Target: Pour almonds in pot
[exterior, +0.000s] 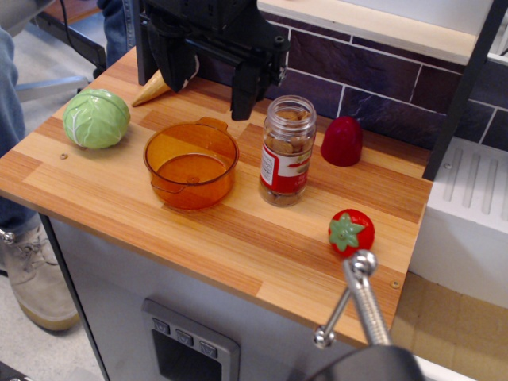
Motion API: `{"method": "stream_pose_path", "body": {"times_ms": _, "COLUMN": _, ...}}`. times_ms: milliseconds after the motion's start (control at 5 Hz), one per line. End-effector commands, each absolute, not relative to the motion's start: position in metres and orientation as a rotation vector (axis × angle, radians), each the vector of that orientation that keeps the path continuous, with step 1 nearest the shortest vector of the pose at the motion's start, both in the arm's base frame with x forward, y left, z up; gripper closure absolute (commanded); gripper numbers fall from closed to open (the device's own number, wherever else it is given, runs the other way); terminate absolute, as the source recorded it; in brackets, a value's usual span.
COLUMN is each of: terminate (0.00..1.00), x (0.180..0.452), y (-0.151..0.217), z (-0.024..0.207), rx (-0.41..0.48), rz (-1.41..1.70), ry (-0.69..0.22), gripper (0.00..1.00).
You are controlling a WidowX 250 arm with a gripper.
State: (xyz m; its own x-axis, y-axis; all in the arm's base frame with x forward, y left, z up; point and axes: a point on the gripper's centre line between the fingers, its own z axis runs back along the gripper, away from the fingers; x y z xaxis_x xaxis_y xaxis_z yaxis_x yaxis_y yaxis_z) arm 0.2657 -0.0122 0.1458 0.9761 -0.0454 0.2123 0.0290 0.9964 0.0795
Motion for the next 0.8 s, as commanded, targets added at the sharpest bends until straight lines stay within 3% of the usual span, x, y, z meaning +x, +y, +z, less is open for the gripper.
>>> {"method": "stream_pose_path", "body": {"times_ms": 0, "terminate": 0.0, "x": 0.266, "y": -0.012, "z": 0.146, "rx": 0.076, "rz": -0.038, "ry": -0.216, "gripper": 0.0}}
{"method": "stream_pose_path", "body": {"times_ms": 200, "terminate": 0.0, "x": 0.272, "y": -0.027, "z": 0.155, "rx": 0.122, "rz": -0.176, "ry": -0.196, "gripper": 0.0}}
{"method": "stream_pose_path", "body": {"times_ms": 400, "terminate": 0.0, "x": 0.281, "y": -0.051, "z": 0.161, "rx": 0.227, "rz": -0.444, "ry": -0.157, "gripper": 0.0}}
{"method": "stream_pose_path", "body": {"times_ms": 600, "terminate": 0.0, "x": 0.282, "y": -0.068, "z": 0.154, "rx": 0.398, "rz": -0.732, "ry": -0.043, "gripper": 0.0}}
